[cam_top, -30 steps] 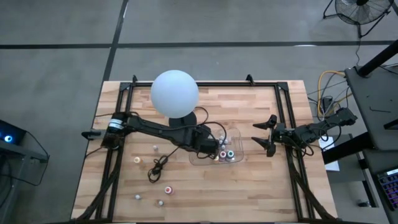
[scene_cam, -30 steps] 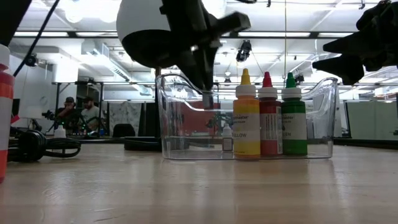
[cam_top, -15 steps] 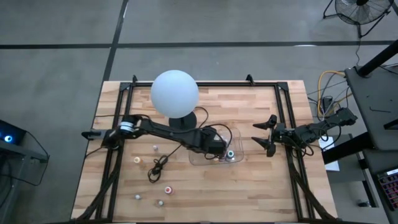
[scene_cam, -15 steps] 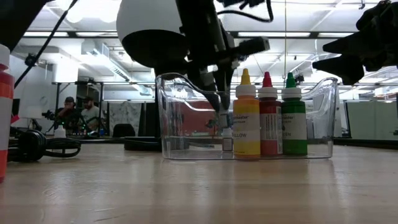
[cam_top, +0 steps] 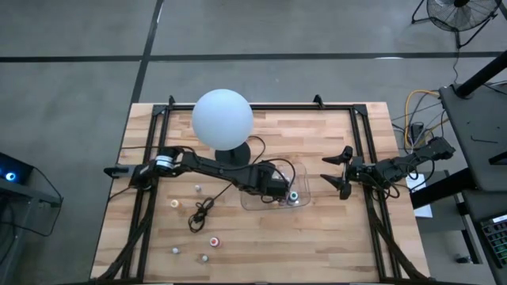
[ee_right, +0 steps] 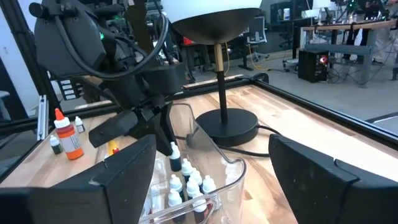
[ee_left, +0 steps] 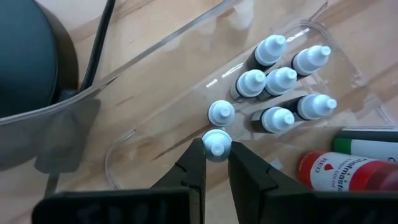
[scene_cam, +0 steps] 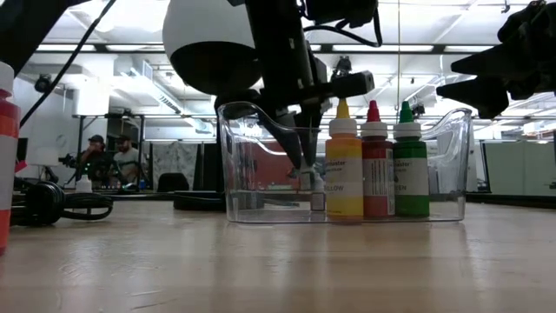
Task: Pick & Place food coloring
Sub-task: Put the small blue food coloring bottle into the transparent bin
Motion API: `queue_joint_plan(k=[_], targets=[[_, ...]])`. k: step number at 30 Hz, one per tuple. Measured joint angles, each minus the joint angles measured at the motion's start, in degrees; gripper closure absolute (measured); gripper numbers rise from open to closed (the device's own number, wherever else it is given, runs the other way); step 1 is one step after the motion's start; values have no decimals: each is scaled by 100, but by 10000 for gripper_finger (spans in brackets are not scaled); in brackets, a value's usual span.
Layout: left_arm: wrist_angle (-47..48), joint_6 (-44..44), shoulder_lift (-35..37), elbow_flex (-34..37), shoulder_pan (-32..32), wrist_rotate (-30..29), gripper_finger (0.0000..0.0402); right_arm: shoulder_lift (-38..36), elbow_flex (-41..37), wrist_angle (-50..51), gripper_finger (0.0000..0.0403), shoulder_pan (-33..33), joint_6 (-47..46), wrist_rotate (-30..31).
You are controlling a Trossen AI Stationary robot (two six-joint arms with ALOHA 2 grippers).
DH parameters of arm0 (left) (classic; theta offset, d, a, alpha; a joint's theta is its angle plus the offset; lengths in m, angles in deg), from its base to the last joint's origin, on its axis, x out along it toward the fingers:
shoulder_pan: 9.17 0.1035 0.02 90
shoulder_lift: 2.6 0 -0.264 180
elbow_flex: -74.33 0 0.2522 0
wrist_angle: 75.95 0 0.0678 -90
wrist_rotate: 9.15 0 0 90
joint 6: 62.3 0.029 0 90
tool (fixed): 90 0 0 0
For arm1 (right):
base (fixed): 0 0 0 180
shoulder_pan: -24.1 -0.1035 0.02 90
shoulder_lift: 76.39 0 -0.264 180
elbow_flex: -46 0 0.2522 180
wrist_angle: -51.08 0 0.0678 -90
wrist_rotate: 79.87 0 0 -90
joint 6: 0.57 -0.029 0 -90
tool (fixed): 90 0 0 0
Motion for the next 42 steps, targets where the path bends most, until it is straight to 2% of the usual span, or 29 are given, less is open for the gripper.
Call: queue_joint_plan(k=[15, 25, 33, 42], targets=[[135, -25, 0, 7, -2, -74, 376, 0, 0, -1, 94, -4, 0, -1], [142, -580, 22, 7, 81, -76, 376, -2, 0, 0, 99, -2, 0, 0], [154, -501, 74, -89, 74, 306, 376, -2, 0, 0, 106, 2, 0, -2], [164, -950, 65, -96, 201, 291, 376, 0, 0, 0, 95, 0, 0, -2]])
